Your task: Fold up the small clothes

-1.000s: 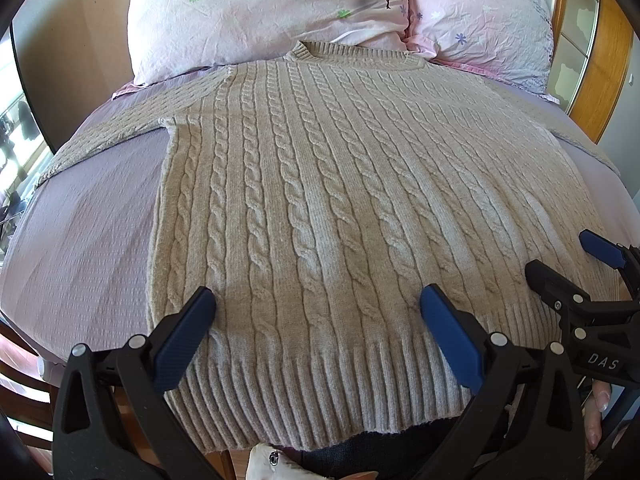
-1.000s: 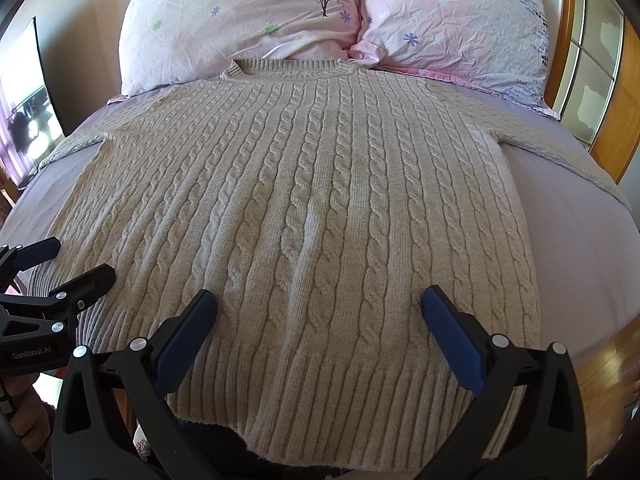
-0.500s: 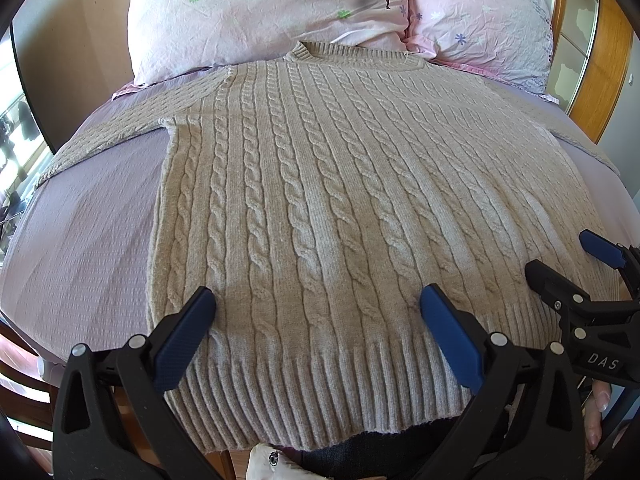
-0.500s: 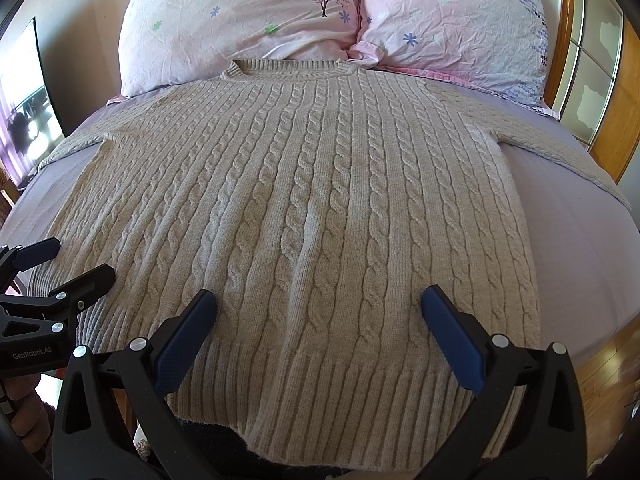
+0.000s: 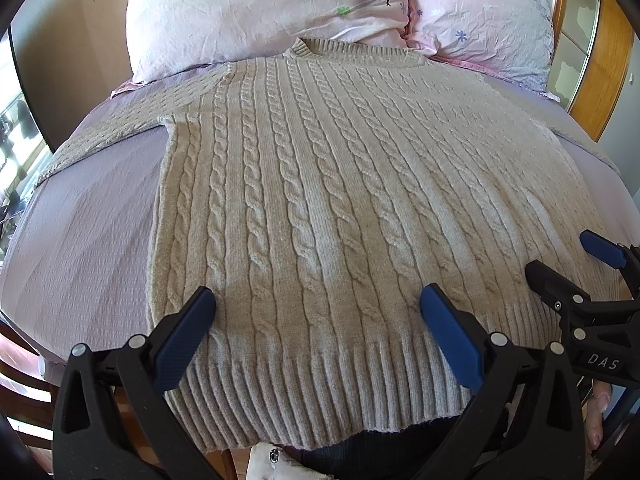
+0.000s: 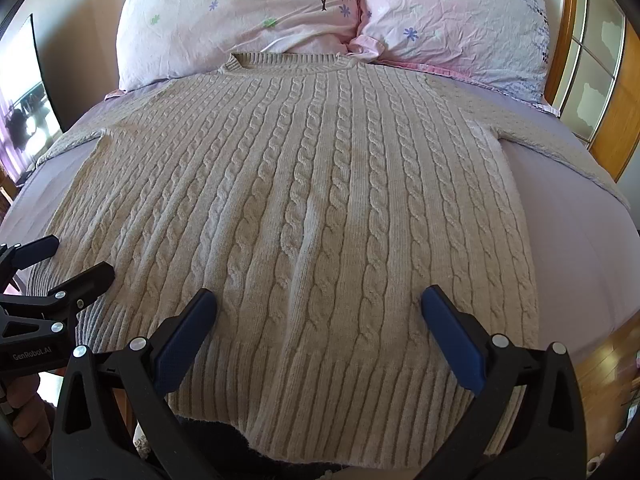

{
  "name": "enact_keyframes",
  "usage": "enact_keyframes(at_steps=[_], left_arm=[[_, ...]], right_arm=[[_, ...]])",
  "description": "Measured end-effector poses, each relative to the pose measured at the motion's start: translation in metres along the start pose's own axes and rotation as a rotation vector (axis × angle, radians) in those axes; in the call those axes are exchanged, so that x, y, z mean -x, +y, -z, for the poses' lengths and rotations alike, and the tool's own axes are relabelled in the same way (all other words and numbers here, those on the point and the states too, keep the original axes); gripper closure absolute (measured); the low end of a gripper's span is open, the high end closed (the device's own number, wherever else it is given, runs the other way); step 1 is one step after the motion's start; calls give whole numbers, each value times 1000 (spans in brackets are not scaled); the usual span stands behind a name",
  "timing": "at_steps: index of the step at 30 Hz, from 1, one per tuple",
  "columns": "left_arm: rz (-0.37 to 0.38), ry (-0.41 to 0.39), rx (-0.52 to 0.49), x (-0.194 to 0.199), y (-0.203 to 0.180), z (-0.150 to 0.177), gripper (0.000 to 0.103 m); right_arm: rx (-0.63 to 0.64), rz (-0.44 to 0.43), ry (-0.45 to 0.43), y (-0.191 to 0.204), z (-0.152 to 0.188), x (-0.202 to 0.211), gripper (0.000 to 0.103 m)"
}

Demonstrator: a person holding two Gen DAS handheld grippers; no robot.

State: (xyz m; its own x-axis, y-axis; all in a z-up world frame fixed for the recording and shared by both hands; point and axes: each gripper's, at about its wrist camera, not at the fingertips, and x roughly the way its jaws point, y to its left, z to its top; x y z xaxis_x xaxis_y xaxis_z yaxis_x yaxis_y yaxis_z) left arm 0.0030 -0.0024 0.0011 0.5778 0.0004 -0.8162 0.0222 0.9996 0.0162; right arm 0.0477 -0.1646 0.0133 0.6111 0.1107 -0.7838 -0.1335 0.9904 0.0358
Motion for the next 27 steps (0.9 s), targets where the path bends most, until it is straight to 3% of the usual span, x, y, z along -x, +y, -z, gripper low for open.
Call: enact_keyframes(at_steps=[8, 12, 14, 16, 18, 22, 23, 24, 25, 27], left_arm=[[2, 8, -2, 0, 2, -4, 2], [3, 6, -5, -1, 3, -2, 2], [2, 7, -14, -1, 2, -3, 2], [7, 11, -36, 0, 2, -6, 2], [39, -22, -23, 6, 11, -14, 2], [116, -142, 86, 19, 48, -42, 2], [132, -159, 110, 19, 56, -48, 2], [163, -183, 158, 17, 71, -56, 2], [187, -198, 193, 15, 81, -61, 2], [227, -244, 278, 9, 102, -69, 2]], right_arm=[[17, -10, -1, 1, 1, -1, 1], [74, -75, -49, -4, 4, 0, 1], [28, -85, -79, -24, -1, 2, 1], [-89, -84, -159, -63, -7, 7, 1], [-281, -108, -248, -126, -23, 21, 1], [-681, 17, -339, -259, -38, 28, 5], [-785, 36, -344, -296, -38, 24, 17], [-895, 51, -326, -335, -37, 16, 23], [-946, 50, -318, -353, -36, 11, 34], [-1114, 49, -281, -407, -32, -6, 45]])
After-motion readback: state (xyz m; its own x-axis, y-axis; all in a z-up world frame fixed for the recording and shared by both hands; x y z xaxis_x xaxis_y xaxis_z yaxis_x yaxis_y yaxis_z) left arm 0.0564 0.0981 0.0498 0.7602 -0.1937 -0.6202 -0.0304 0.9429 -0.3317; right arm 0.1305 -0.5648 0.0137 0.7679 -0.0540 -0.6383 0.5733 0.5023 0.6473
